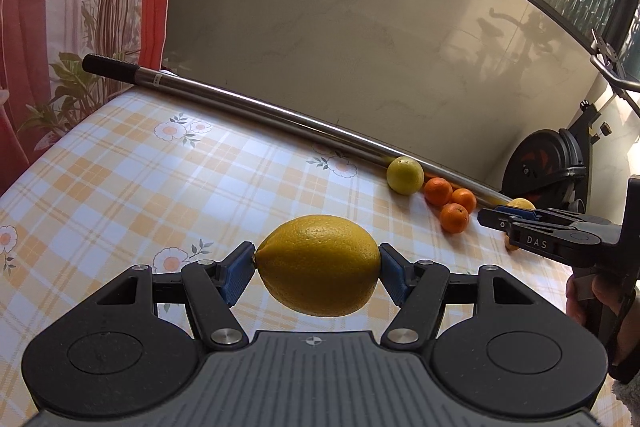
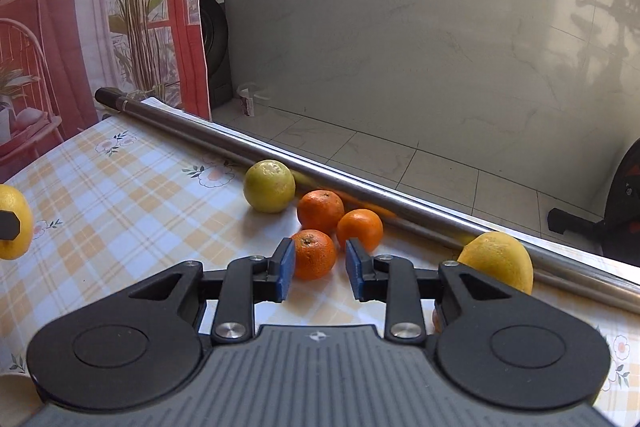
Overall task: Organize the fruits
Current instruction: 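Lift the lemon with the left tool while the right tool grasps a tangerine, then carry the lemon and tangerine over the cream plate with both tools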
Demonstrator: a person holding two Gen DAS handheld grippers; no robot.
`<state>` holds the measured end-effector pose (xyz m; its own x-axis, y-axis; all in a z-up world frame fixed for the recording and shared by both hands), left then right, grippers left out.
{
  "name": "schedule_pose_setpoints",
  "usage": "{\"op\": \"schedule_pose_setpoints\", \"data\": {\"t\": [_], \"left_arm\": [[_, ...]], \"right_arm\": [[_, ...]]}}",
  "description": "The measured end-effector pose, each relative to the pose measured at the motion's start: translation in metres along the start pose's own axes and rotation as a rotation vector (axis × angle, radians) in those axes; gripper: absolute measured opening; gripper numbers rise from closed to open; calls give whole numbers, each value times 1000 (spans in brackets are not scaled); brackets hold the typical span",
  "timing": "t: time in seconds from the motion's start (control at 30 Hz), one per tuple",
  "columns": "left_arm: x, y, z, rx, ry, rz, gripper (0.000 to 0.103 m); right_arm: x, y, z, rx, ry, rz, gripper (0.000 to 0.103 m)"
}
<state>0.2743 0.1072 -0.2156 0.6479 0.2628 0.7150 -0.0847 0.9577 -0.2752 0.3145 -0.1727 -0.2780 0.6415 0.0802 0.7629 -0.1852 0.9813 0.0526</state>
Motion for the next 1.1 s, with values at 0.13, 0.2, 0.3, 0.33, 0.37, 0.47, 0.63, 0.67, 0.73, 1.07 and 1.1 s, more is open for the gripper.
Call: {"op": "schedule_pose_setpoints", "data": {"t": [0.13,0.2,0.3,0.33,0.37,0.47,0.63,0.67,0.73,1.07,1.1], "left_arm": [[-3,2,1,-10,3,6,69],[-4,1,1,-13,5,1,69],[-4,1,-1,-18,9,0,69],[-5,1,-1,-19,10,2,69],[-6,1,-2,-20,11,3,69],[-5,2,-4,-23,15,2,69],[-7,1,-3,-31,23,2,69],[-8,0,-2,-31,24,0,69],[-8,-3,1,-34,22,-6,69],[-14,-20,32,-82,-3,-66,69],[-15,-21,36,-87,-5,-75,69]], "right_arm": [[3,4,-16,-4,11,13,39],[4,4,-24,-14,25,4,39],[3,3,-34,-11,45,-2,40],[3,3,-36,-13,52,0,40],[3,4,-38,-16,58,2,40],[3,4,-42,-19,72,-10,41],[3,6,-45,-42,99,-22,40],[3,6,-43,-46,101,-30,40],[4,3,-35,-37,89,-60,40],[5,-10,52,-17,22,-184,40],[3,-9,64,-17,17,-194,40]]}}
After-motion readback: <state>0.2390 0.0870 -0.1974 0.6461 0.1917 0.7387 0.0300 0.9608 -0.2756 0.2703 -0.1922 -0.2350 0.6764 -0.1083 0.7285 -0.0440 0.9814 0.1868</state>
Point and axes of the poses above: each gripper's, at about its wrist camera, not at the fingertips, and z roughly against the way its jaws point, y to its left, x to its top, the point moved 1 cm from there along -z, roughly the way its jaws point, and after that the axes turned 2 degrees about z, right-handed, at the moved point
